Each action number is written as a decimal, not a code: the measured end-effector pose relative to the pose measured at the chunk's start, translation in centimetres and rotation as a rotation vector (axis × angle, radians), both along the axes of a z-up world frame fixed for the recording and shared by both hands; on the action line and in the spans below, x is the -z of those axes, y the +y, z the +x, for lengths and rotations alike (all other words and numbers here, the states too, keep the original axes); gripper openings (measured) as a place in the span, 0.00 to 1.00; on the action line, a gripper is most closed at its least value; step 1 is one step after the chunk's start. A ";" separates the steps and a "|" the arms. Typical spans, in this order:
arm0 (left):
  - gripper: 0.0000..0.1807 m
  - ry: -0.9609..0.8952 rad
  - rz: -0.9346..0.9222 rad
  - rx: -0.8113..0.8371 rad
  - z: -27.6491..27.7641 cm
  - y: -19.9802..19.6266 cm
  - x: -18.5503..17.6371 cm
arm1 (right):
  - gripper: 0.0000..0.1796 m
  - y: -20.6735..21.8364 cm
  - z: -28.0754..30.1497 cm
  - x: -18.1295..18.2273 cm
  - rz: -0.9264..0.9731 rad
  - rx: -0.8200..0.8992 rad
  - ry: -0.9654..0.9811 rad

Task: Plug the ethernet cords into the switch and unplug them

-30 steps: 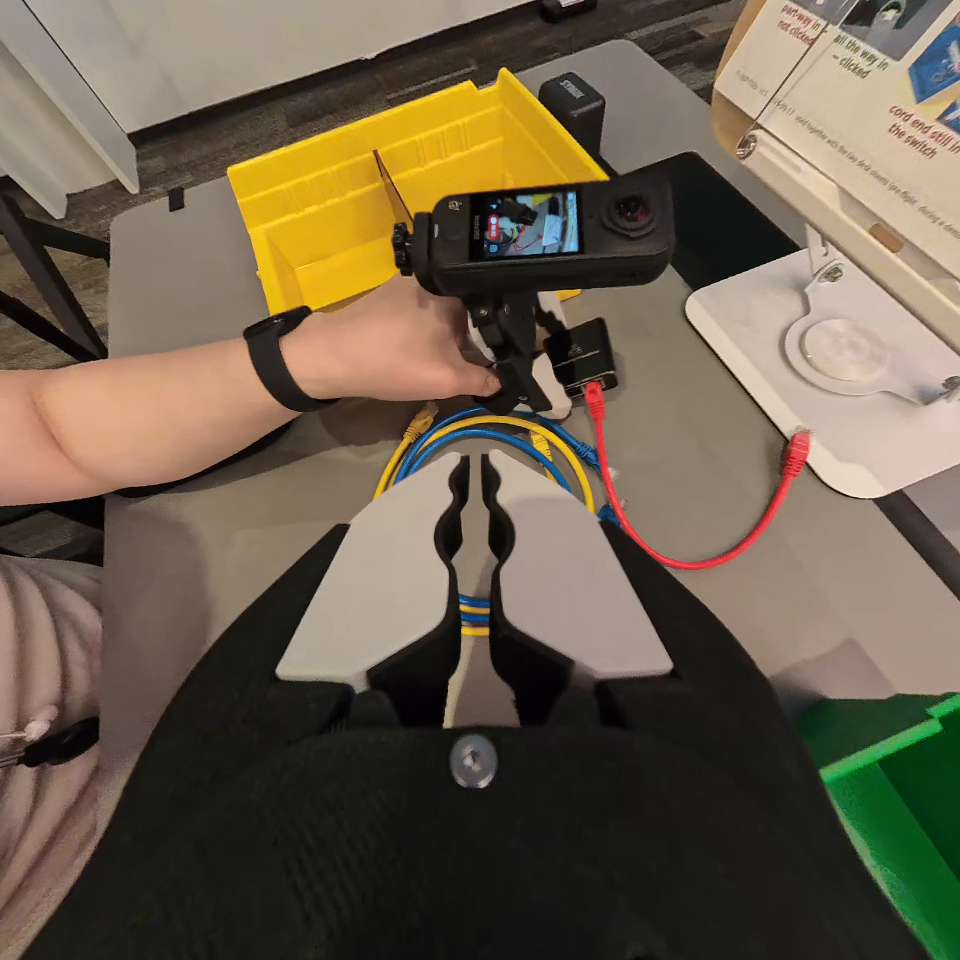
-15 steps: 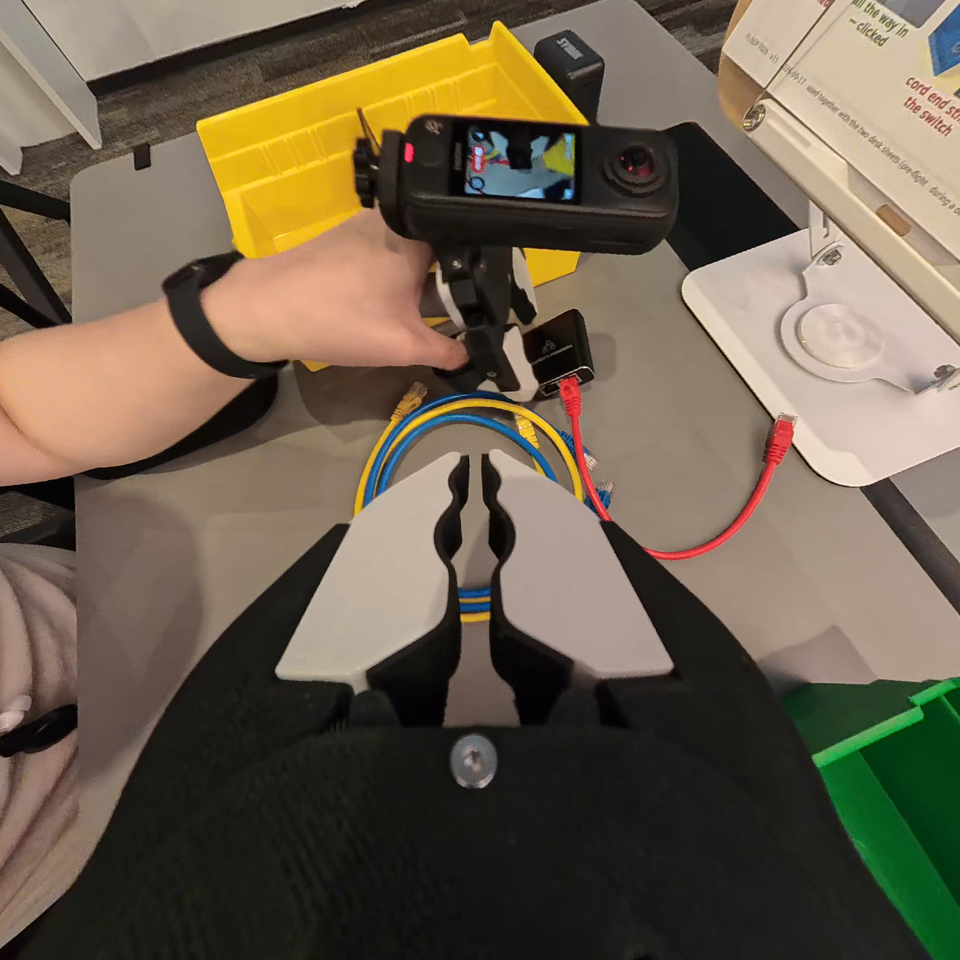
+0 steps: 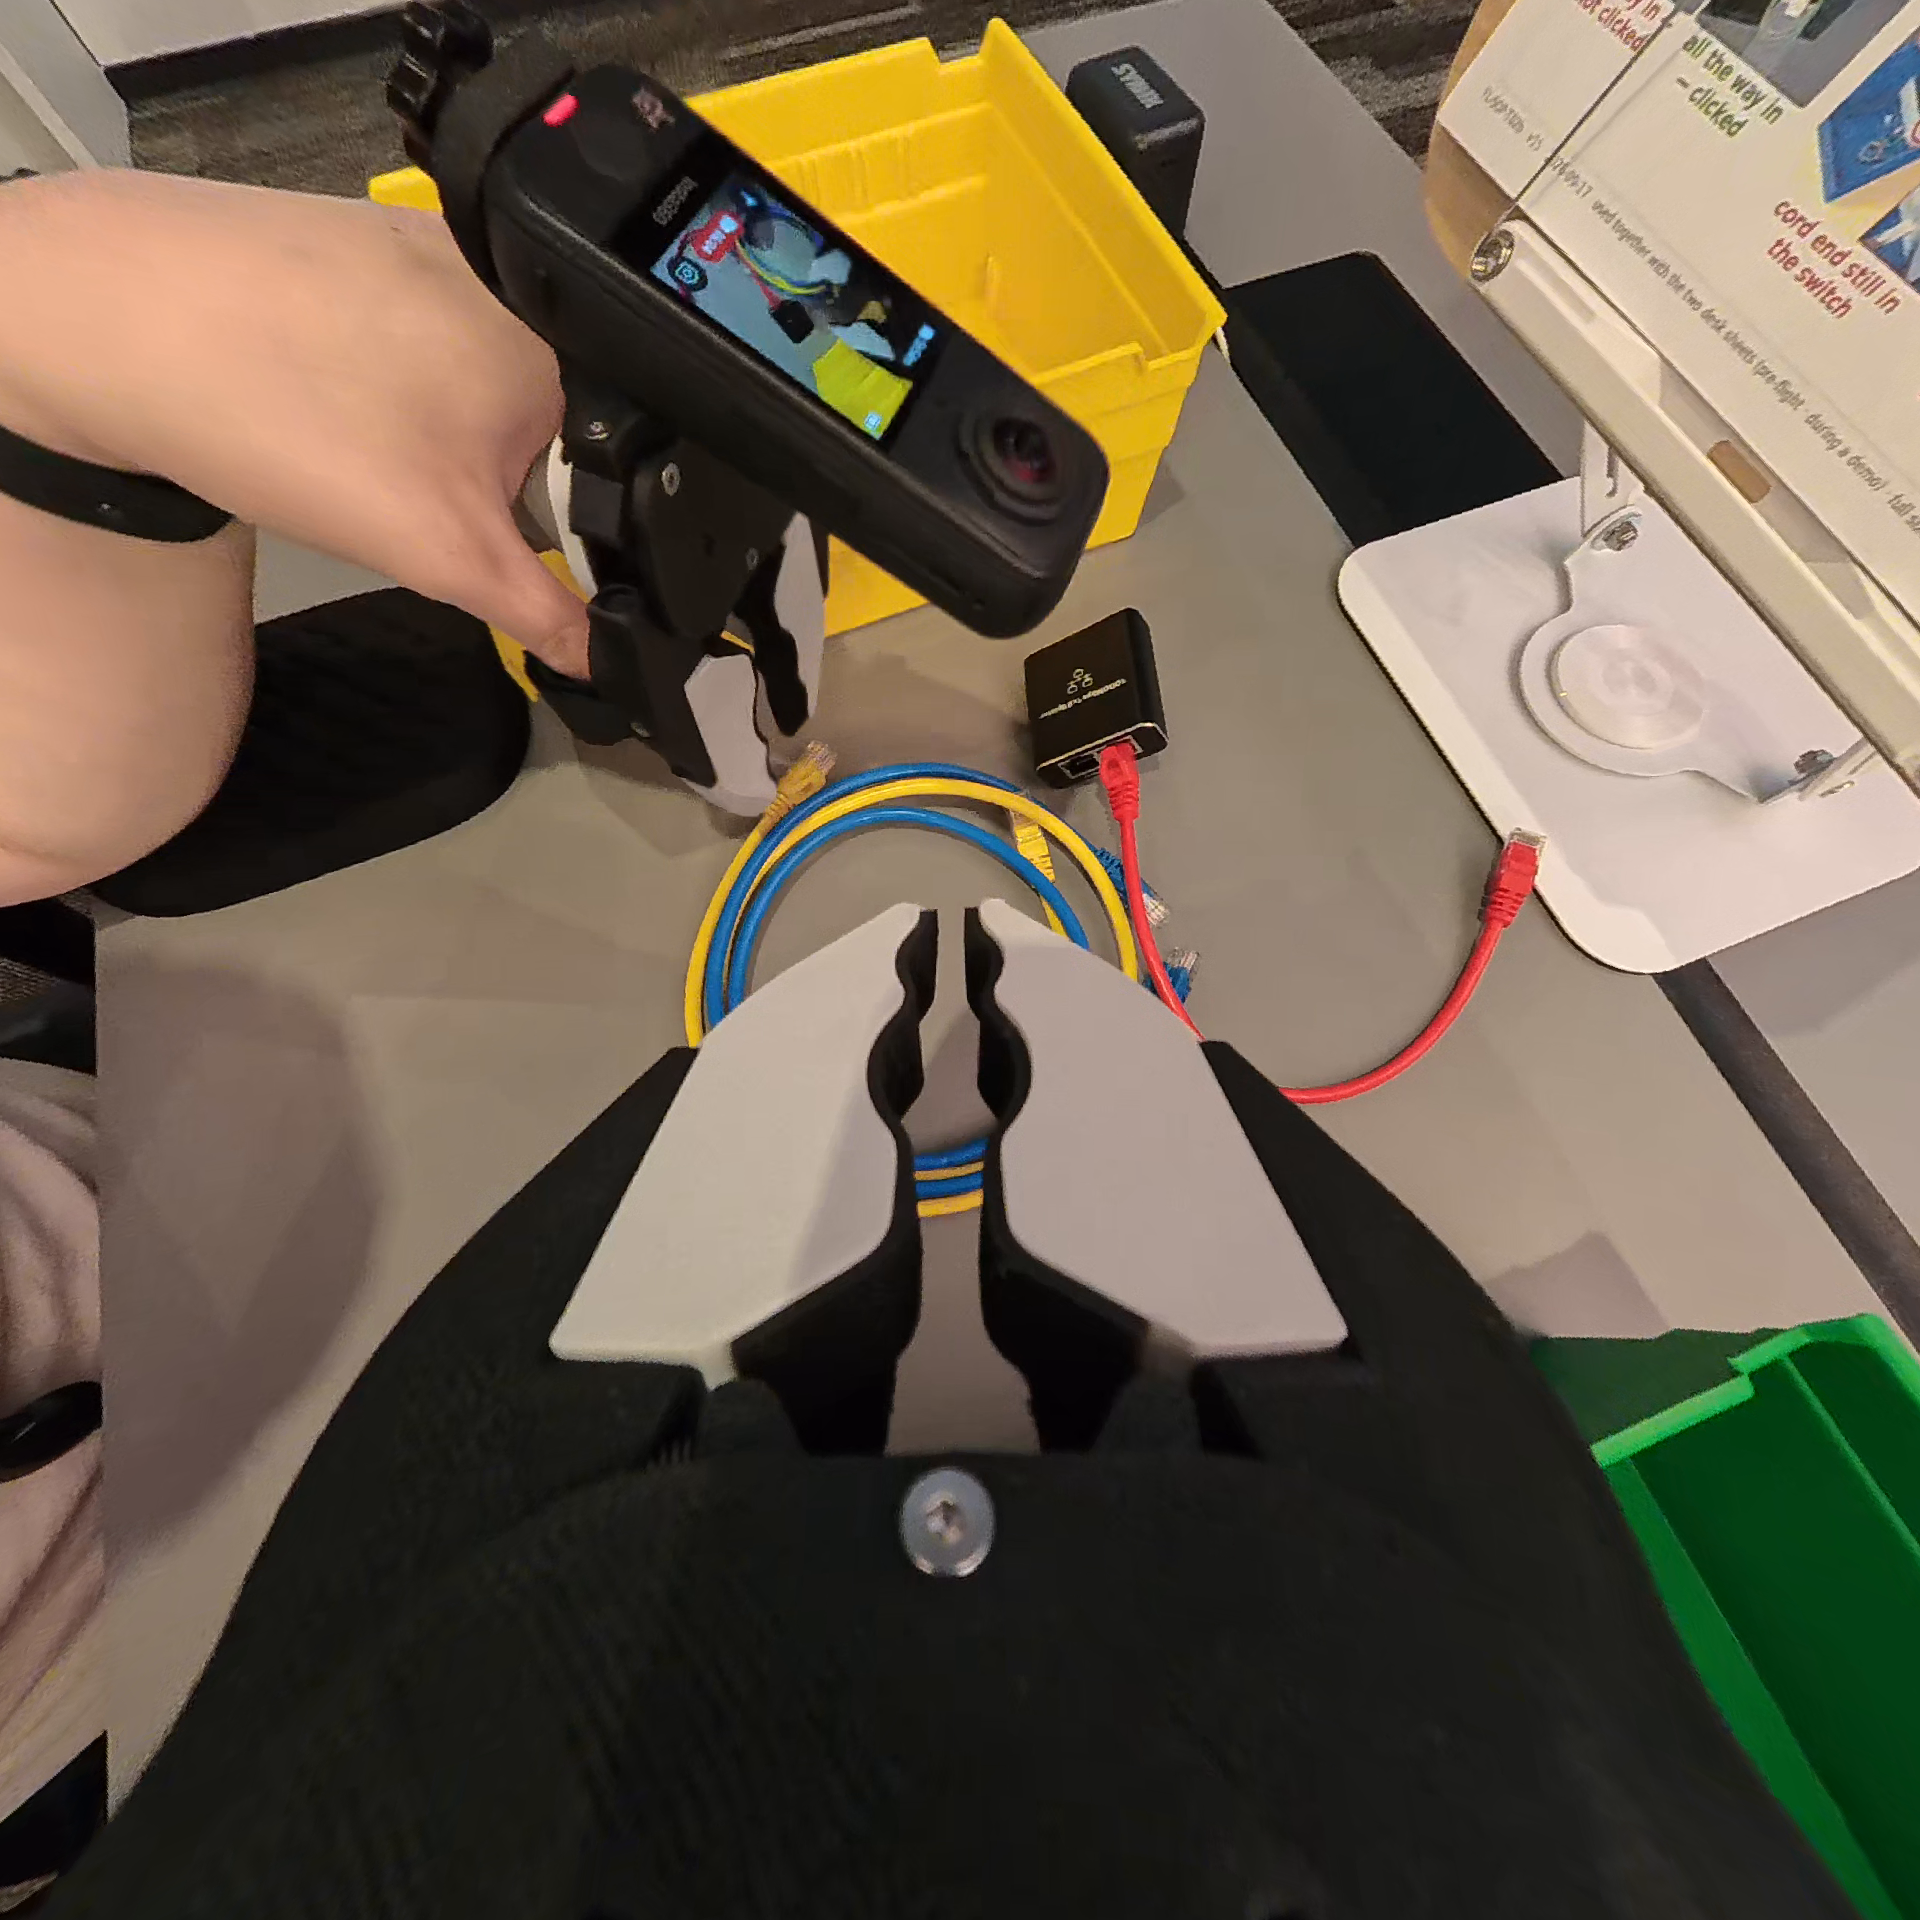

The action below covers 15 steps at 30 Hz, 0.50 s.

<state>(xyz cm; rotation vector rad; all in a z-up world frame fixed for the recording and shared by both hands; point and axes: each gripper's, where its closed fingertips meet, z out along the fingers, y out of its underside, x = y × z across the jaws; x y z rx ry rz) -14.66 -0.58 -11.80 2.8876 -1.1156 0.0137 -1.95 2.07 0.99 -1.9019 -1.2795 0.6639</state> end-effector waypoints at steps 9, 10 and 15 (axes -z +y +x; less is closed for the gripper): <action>0.11 -0.066 0.191 -0.090 1.9 5.2 0.9 | 0.03 0.0 0.4 -0.1 0.020 0.003 -0.021; 0.11 -0.059 0.217 -0.100 1.8 5.8 1.1 | 0.03 0.0 0.5 -0.1 0.021 0.004 -0.022; 0.10 -0.135 0.193 -0.101 2.7 6.4 1.9 | 0.03 0.4 0.9 0.1 0.024 0.023 -0.039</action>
